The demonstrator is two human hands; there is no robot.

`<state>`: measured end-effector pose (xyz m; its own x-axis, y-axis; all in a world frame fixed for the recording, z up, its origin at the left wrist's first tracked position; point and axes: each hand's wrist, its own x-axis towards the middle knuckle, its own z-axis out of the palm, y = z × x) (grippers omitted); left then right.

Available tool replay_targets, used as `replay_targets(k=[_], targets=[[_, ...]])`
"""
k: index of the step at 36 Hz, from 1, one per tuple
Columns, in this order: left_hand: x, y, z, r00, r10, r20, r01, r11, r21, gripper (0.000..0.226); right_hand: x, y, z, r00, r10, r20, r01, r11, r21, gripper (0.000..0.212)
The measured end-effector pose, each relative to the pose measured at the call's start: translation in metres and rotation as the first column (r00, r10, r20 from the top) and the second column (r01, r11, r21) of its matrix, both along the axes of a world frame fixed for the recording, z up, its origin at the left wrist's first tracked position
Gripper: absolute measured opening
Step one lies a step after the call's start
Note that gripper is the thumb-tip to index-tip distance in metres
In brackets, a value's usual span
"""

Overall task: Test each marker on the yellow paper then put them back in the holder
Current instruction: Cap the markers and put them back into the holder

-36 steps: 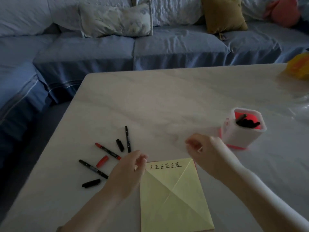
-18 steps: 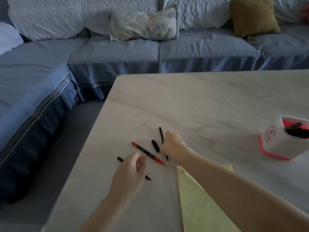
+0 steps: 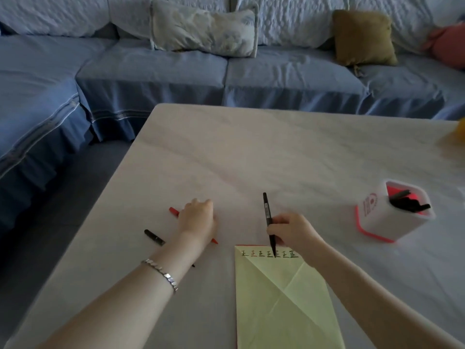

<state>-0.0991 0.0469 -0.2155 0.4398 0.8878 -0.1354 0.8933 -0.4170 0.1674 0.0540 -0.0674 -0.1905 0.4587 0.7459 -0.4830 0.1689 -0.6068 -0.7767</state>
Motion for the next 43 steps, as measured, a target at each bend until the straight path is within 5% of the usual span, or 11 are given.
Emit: replay_targets(k=[4, 8, 12, 16, 22, 25, 29, 43], targets=[[0.007, -0.004, -0.007, 0.994, -0.043, 0.099, 0.043, 0.999, 0.004, 0.016, 0.01, -0.025, 0.002, 0.997, -0.046, -0.059, 0.049, 0.998, 0.049, 0.013], [0.014, -0.019, -0.006, 0.931, 0.019, 0.364, 0.022, 0.994, -0.108, 0.015, 0.013, -0.044, 0.005, 0.977, -0.134, -0.169, 0.156, 0.98, 0.125, 0.016], [0.025, -0.052, 0.014, 0.73, 0.267, 0.629, 0.027, 0.908, -0.417, 0.02, 0.016, -0.061, 0.008, 0.943, -0.235, -0.236, 0.289, 0.928, 0.234, 0.015], [0.021, -0.09, 0.036, 0.569, 0.343, 0.747, 0.174, 0.838, -0.517, 0.021, 0.015, -0.076, 0.013, 0.917, -0.292, -0.272, 0.377, 0.856, 0.353, 0.019], [0.015, -0.125, 0.042, 0.473, 0.411, 0.779, 0.243, 0.789, -0.564, 0.017, 0.003, -0.094, 0.028, 0.784, -0.25, -0.569, 0.567, 0.662, 0.49, 0.023], [0.018, -0.134, 0.045, 0.433, 0.452, 0.78, 0.252, 0.77, -0.586, 0.014, -0.004, -0.101, 0.034, 0.777, -0.173, -0.606, 0.568, 0.607, 0.556, 0.004], [0.019, -0.138, 0.048, 0.404, 0.452, 0.795, 0.255, 0.779, -0.573, 0.015, -0.006, -0.107, 0.04, 0.755, -0.169, -0.633, 0.607, 0.544, 0.579, 0.019], [0.019, -0.145, 0.051, 0.445, 0.367, 0.817, 0.314, 0.79, -0.526, 0.019, -0.012, -0.112, 0.043, 0.761, -0.186, -0.621, 0.613, 0.518, 0.596, 0.031]])
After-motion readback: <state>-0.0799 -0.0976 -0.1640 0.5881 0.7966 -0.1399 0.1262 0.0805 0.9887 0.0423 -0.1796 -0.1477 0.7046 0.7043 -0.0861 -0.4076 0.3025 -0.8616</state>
